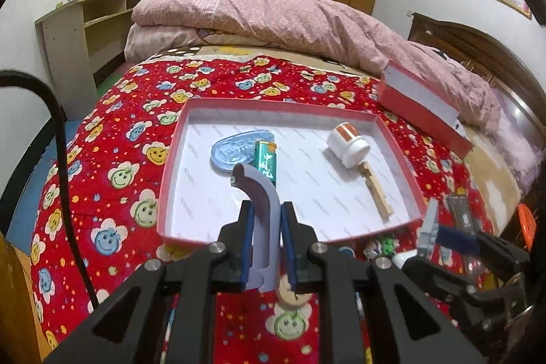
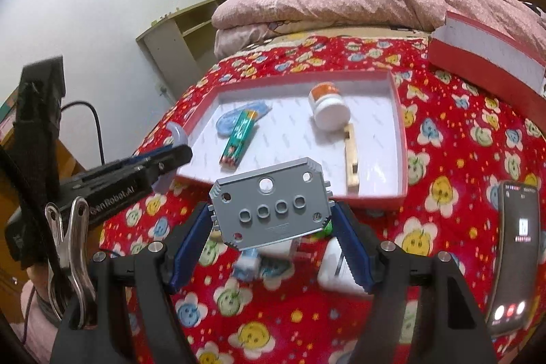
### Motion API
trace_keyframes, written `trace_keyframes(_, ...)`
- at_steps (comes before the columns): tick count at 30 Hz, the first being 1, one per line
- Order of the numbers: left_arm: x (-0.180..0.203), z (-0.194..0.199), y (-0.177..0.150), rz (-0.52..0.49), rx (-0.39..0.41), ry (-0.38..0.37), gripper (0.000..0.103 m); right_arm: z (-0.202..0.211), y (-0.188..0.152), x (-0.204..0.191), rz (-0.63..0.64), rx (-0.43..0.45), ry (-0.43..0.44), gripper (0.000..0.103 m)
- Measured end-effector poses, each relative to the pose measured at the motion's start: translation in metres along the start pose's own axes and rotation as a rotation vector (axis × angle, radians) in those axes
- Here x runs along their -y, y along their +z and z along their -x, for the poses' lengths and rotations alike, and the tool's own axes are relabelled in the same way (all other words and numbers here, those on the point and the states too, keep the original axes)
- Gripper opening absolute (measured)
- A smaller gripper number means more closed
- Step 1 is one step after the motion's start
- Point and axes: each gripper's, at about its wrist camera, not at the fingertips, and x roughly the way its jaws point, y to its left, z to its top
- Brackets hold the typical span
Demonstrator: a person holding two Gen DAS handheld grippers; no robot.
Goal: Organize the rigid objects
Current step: 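Carry the grey block and grey-blue hook over the tray with both grippers, then lower both items into the tray and open both grippers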
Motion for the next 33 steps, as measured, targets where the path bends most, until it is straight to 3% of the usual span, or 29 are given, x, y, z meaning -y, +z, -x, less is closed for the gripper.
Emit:
trace_keyframes(9, -0.003, -0.034, 0.006, 0.005, -0.016, 0.04, 0.017, -0.028, 0.021, 0.012, 0.004, 0.054, -0.096, 0.073)
trace_keyframes(13, -0.004, -0.047, 0.008, -0.014, -0.009, 0.095, 0.017, -0.047, 0.027, 0.019, -0.001, 0.06, -0.14, 0.073)
trace_keyframes(26, -0.009, -0.069, 0.002, 0.006, -0.025, 0.101, 0.017, -0.077, 0.019, 0.025, 0.067, 0.059, -0.214, 0.073)
trace_keyframes(28, -0.007, -0.07, 0.0, -0.004, -0.02, 0.106, 0.021, -0.078, 0.017, 0.023, 0.088, 0.068, -0.228, 0.073)
trace_keyframes(33, 0.001, -0.07, -0.002, -0.036, -0.014, 0.095, 0.045, -0.079, 0.015, 0.022, 0.103, 0.074, -0.238, 0.074)
